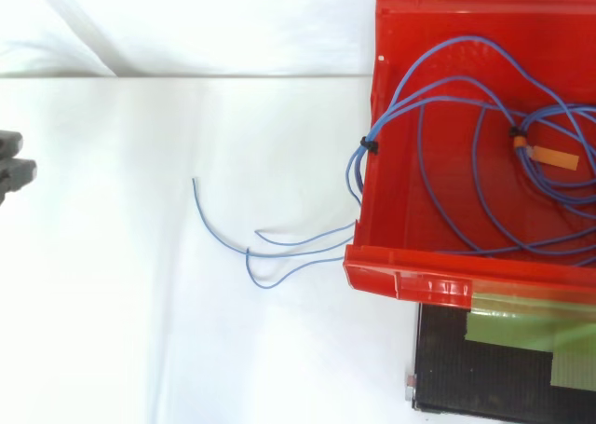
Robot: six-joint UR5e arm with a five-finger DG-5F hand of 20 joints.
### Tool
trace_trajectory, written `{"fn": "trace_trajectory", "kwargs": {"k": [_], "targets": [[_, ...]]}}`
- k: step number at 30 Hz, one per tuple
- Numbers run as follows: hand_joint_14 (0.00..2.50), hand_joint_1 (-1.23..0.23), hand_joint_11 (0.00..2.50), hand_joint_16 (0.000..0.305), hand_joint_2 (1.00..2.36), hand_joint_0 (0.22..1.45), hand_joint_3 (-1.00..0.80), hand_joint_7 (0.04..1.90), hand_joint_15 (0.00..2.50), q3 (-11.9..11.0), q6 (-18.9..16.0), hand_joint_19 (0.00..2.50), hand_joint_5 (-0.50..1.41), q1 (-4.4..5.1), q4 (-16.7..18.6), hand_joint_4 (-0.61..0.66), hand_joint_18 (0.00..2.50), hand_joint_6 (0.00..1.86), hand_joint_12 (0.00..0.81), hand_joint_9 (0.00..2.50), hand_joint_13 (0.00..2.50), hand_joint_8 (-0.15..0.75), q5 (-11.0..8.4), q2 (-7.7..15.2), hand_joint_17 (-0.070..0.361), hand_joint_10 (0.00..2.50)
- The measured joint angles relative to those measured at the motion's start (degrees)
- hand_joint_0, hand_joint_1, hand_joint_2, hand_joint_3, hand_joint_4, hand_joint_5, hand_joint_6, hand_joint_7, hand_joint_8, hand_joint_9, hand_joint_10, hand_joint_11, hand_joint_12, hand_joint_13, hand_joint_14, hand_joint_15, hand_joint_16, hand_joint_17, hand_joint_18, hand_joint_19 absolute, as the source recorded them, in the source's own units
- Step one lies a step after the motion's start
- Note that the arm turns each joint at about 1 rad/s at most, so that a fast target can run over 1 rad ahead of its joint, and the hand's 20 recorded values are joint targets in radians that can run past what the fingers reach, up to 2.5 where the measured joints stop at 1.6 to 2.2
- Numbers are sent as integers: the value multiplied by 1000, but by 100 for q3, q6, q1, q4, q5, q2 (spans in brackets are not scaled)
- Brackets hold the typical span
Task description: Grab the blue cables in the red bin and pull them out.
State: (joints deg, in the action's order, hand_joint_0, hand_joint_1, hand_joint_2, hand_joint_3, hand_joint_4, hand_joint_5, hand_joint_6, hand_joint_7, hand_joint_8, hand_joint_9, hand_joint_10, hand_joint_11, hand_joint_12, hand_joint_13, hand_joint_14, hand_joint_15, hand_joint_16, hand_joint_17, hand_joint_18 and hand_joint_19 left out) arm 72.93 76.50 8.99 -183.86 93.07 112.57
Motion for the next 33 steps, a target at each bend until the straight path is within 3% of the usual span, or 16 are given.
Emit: {"fn": "trace_trajectory", "kwargs": {"k": [14, 27, 33], "targets": [[9, -777, 246, 47, 1000, 812, -1000, 229, 253, -45, -299, 534, 399, -40, 623, 210, 331, 8, 332, 614, 348, 244, 376, 503, 105, 9], [10, -776, 246, 47, 1000, 812, -1000, 234, 267, -175, -285, 533, 398, -70, 435, 213, 338, 8, 334, 614, 364, 244, 412, 519, 105, 9], [10, -776, 246, 47, 1000, 812, -1000, 234, 268, -355, -63, 532, 399, -105, 280, 213, 340, 8, 332, 614, 371, 244, 413, 519, 105, 9]]}}
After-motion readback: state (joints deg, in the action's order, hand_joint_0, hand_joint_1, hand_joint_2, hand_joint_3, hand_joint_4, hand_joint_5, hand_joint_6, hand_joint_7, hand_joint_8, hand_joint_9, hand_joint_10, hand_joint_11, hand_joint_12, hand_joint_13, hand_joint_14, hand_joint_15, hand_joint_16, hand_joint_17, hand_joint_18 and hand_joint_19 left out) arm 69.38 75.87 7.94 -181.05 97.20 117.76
